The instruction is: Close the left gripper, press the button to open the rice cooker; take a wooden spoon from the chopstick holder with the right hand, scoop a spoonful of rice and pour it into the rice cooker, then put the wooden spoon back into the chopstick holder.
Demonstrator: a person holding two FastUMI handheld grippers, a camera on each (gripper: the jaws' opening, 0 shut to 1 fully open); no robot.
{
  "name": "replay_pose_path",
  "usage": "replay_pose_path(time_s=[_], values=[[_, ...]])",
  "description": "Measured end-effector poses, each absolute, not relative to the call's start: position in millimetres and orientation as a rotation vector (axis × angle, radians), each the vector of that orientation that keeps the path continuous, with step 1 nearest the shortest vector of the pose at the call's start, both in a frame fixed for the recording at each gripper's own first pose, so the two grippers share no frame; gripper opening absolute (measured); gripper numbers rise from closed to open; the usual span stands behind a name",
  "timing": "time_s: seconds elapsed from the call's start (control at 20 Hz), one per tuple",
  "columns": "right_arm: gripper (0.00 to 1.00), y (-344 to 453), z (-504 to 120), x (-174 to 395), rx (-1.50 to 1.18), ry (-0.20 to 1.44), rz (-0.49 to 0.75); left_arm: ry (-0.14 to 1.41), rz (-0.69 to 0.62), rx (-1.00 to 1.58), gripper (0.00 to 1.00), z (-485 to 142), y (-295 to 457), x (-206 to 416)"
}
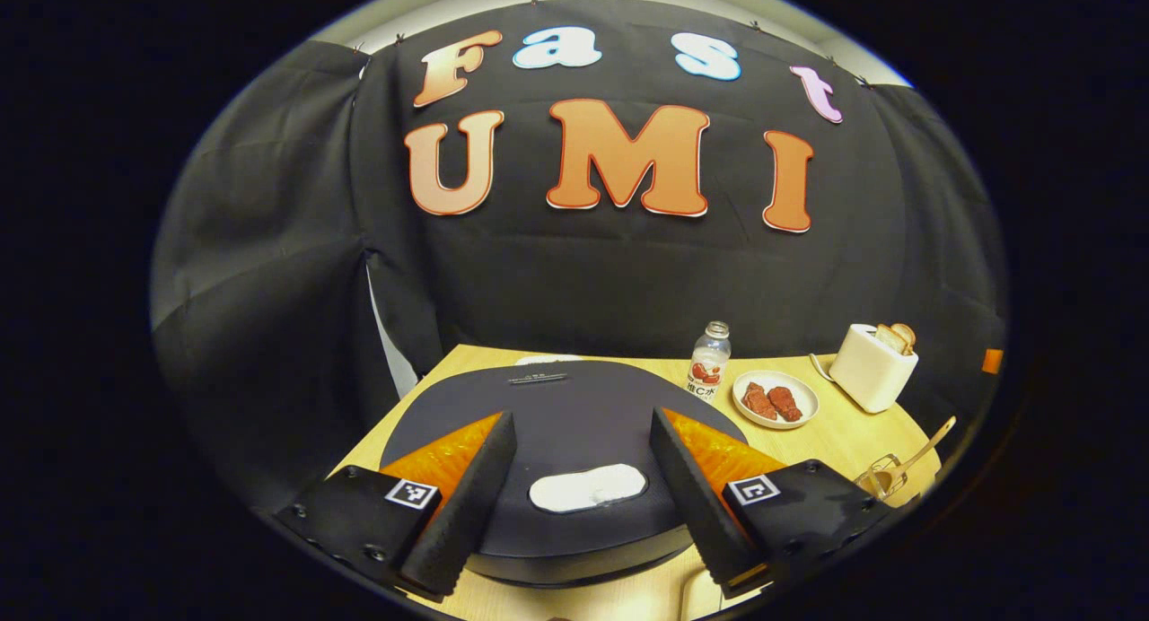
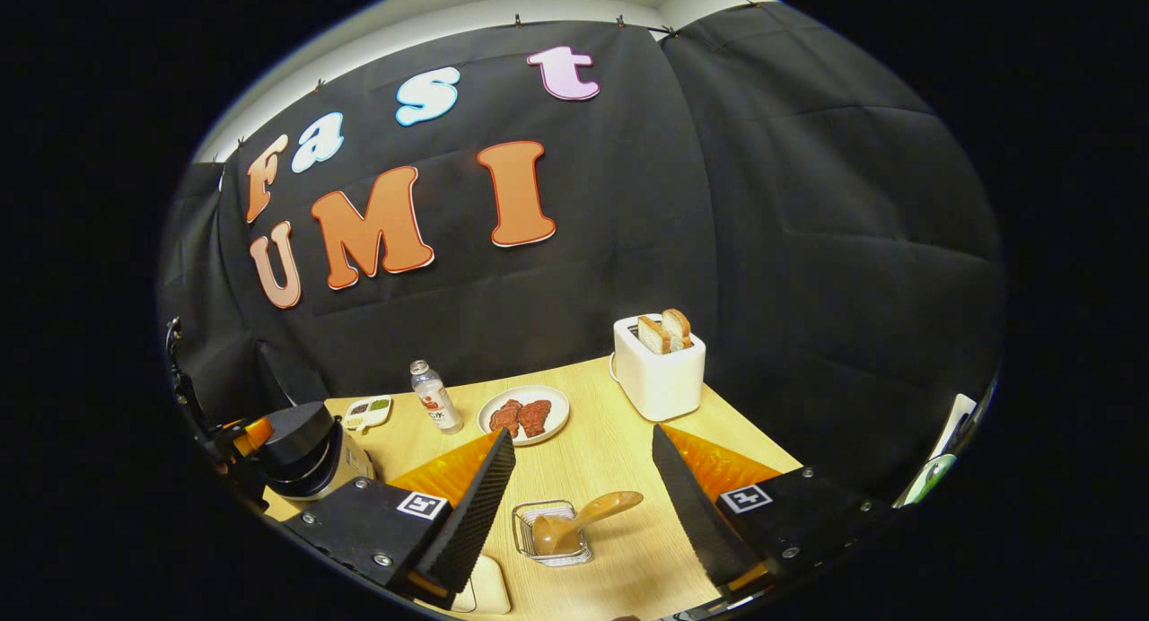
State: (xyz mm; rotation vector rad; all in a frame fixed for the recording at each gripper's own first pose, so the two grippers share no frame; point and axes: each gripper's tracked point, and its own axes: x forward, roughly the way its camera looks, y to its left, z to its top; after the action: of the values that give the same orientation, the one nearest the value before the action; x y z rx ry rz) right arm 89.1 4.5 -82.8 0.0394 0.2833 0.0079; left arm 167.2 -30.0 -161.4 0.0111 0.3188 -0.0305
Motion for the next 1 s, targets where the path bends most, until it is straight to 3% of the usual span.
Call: replay_pose_path(time_s=[0.15,0.2,0.3,0.45,0.55,0.6,0.65,0.7,0.8,0.85,0.9,1.0], values=[[0.95,0,-88,88,0.058,0.296,-0.004,0.396,-0.007,0.044,1.0,-204,-32,155],[0.95,-1,-90,88,0.065,0.3,-0.009,0.326,-0.006,0.059,1.0,-193,-34,155],[0.95,-4,-90,87,0.07,0.301,-0.016,0.349,0.02,0.029,0.96,-206,-30,153],[0.95,-11,-90,85,0.059,0.292,-0.029,0.316,0.013,0.068,1.0,-200,-36,156],[0.95,-13,-88,82,0.059,0.293,-0.031,0.335,-0.012,0.079,0.96,-197,-34,156],[0.95,-15,-85,81,0.061,0.288,-0.033,0.362,-0.021,0.07,1.0,-196,-31,153],[0.95,-17,-81,82,0.061,0.28,-0.036,0.394,-0.011,0.059,0.96,-195,-28,149],[0.95,-20,-77,82,0.062,0.27,-0.039,0.415,-0.006,0.047,1.0,-192,-24,144],[0.95,-23,-70,82,0.06,0.261,-0.043,0.397,-0.001,0.006,0.95,-165,-21,137],[0.95,-26,-65,80,0.058,0.256,-0.046,0.385,0.0,0.0,1.0,-148,-16,134],[0.95,-28,-56,79,0.058,0.241,-0.053,0.369,-0.002,0.005,0.95,-131,-14,130],[0.95,-29,-40,79,0.049,0.221,-0.055,0.319,-0.005,0.018,1.0,-91,-7,124]])
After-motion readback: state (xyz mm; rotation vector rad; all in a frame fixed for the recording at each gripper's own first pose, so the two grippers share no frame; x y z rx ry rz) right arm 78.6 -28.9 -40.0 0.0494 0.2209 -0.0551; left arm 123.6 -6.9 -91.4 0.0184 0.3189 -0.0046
